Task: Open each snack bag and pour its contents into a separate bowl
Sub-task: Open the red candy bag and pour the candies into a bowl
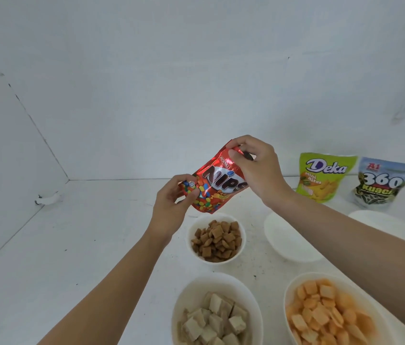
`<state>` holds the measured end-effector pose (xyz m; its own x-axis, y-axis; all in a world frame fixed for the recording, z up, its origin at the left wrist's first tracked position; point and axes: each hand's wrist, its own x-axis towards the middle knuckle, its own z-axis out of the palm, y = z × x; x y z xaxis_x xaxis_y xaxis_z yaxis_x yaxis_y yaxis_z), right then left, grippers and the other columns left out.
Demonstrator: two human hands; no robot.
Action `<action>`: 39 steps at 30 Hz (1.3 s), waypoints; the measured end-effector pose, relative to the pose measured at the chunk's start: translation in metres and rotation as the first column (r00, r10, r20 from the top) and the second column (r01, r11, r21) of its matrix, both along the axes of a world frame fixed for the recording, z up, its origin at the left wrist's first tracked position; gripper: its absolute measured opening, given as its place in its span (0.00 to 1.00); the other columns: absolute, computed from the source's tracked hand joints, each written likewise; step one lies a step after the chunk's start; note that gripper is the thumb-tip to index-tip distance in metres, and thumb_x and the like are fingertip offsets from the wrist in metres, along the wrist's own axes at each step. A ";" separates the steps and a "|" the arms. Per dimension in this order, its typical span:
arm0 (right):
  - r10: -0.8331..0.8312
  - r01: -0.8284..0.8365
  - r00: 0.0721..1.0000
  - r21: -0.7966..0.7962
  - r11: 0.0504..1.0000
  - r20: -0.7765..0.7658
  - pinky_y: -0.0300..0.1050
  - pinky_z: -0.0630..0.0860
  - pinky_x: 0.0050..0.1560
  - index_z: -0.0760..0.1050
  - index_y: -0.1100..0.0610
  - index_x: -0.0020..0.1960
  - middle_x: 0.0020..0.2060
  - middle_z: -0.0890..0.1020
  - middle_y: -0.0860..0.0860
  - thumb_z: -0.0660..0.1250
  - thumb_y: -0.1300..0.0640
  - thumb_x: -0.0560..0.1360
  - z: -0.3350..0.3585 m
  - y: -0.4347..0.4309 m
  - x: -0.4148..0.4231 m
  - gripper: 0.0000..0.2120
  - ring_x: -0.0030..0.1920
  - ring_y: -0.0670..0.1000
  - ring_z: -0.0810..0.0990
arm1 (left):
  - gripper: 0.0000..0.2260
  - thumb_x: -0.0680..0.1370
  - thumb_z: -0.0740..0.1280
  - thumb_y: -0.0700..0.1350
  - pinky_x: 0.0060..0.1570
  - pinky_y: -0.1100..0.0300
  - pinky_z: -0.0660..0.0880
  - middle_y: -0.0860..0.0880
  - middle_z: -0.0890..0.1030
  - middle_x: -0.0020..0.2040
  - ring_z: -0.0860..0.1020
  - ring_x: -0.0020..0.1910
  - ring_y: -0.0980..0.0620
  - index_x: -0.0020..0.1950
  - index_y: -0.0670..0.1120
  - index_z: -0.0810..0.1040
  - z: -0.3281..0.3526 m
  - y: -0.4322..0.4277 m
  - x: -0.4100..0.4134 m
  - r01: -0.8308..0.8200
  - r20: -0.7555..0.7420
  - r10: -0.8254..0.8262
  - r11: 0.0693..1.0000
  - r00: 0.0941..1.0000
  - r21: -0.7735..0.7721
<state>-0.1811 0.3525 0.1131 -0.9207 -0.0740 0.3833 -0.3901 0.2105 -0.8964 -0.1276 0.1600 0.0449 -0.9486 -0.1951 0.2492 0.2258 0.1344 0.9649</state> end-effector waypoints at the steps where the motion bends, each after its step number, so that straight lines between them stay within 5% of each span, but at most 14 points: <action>1: -0.001 0.001 1.000 0.002 1.000 0.004 0.52 0.84 0.49 0.79 0.54 0.56 0.50 0.82 0.46 0.66 0.58 0.80 0.001 0.011 -0.001 0.06 0.56 0.49 0.81 | 0.07 0.80 0.70 0.42 0.48 0.52 0.84 0.58 0.83 0.54 0.81 0.57 0.57 0.55 0.53 0.79 0.002 0.009 -0.003 0.008 -0.009 -0.008 1.000 1.000 -0.005; 7: 0.013 -0.014 0.999 0.038 0.999 0.042 0.49 0.85 0.44 0.79 0.51 0.53 0.49 0.84 0.48 0.69 0.57 0.78 -0.001 0.069 -0.009 0.05 0.54 0.50 0.83 | 0.08 0.81 0.69 0.40 0.52 0.47 0.83 0.57 0.83 0.54 0.81 0.58 0.51 0.54 0.53 0.80 0.004 0.051 -0.017 0.001 -0.006 -0.001 1.000 1.000 -0.026; 15: 0.125 -0.128 0.987 0.020 0.992 0.101 0.52 0.85 0.43 0.81 0.51 0.52 0.42 0.86 0.49 0.72 0.61 0.76 -0.015 0.126 -0.018 0.08 0.52 0.51 0.85 | 0.09 0.80 0.69 0.40 0.44 0.63 0.81 0.60 0.83 0.51 0.81 0.53 0.60 0.51 0.56 0.82 0.003 0.094 -0.024 -0.045 -0.013 0.044 0.996 0.999 -0.076; 19: 0.134 -0.140 0.982 0.039 0.989 0.132 0.56 0.85 0.45 0.80 0.49 0.49 0.41 0.86 0.49 0.74 0.59 0.74 -0.025 0.142 -0.024 0.07 0.51 0.52 0.85 | 0.15 0.80 0.69 0.40 0.43 0.60 0.83 0.61 0.83 0.51 0.81 0.54 0.60 0.47 0.62 0.83 0.003 0.105 -0.026 -0.050 0.006 0.050 0.995 0.999 -0.090; 23: 0.129 -0.137 0.981 0.041 0.990 0.148 0.58 0.84 0.43 0.79 0.50 0.46 0.39 0.86 0.51 0.75 0.60 0.73 -0.041 0.153 -0.028 0.07 0.48 0.52 0.85 | 0.09 0.81 0.68 0.41 0.48 0.51 0.84 0.60 0.83 0.54 0.80 0.58 0.52 0.51 0.56 0.83 -0.003 0.117 -0.027 -0.071 0.049 0.078 0.990 0.996 -0.125; 26: 0.145 -0.150 0.969 0.011 0.989 0.202 0.60 0.84 0.42 0.78 0.51 0.46 0.39 0.86 0.53 0.74 0.60 0.74 -0.055 0.160 -0.031 0.07 0.47 0.53 0.85 | 0.08 0.82 0.67 0.43 0.46 0.55 0.84 0.59 0.83 0.55 0.80 0.59 0.52 0.52 0.56 0.82 -0.006 0.125 -0.026 -0.097 0.060 0.108 0.981 0.992 -0.166; 30: 0.155 -0.155 0.957 -0.020 0.988 0.246 0.53 0.84 0.39 0.77 0.54 0.47 0.40 0.84 0.56 0.73 0.62 0.75 -0.069 0.166 -0.035 0.06 0.44 0.51 0.85 | 0.07 0.82 0.66 0.43 0.41 0.59 0.84 0.54 0.83 0.56 0.80 0.58 0.51 0.53 0.53 0.83 -0.012 0.133 -0.026 -0.104 0.086 0.120 0.979 0.989 -0.176; 39: 0.199 -0.203 0.927 -0.020 0.979 0.319 0.45 0.82 0.38 0.77 0.53 0.44 0.44 0.83 0.58 0.68 0.68 0.77 -0.097 0.166 -0.035 0.10 0.49 0.55 0.84 | 0.14 0.85 0.59 0.37 0.55 0.50 0.82 0.50 0.83 0.48 0.80 0.52 0.51 0.52 0.47 0.83 -0.006 0.144 -0.034 -0.079 0.107 0.114 0.954 0.988 -0.288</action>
<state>-0.2162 0.5186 0.0164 -0.9593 -0.2733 0.0711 -0.1209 0.1699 -0.9780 -0.1617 0.3042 0.0391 -0.9552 -0.2255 0.1918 0.0824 0.4200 0.9038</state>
